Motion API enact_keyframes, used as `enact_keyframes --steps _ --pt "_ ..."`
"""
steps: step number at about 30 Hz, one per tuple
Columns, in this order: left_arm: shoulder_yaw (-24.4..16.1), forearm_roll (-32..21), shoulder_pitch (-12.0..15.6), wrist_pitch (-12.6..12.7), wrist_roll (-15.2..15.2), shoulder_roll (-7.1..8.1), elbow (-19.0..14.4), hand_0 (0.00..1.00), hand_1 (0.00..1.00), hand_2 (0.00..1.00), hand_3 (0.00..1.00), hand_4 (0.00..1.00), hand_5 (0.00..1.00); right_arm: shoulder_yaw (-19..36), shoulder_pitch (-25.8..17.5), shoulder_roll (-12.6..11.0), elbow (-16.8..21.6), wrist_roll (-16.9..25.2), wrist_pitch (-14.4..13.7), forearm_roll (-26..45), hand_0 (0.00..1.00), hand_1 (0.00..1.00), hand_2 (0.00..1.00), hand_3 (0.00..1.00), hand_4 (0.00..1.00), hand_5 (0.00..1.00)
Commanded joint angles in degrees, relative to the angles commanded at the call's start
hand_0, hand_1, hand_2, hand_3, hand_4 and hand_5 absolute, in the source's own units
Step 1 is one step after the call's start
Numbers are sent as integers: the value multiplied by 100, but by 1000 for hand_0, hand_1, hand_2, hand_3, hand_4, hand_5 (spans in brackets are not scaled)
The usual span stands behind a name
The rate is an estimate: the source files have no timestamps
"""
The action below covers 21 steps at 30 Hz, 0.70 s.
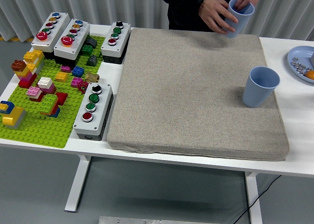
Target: Pick cup pour cup place
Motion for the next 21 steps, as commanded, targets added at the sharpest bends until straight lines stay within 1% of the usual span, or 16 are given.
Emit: enact_keyframes --steps 21 --pt "23 -9 -6 -4 11 4 0 759 804 845 759 508 950 -24 -10 5 3 -46 28 -42 876 776 790 779 779 970"
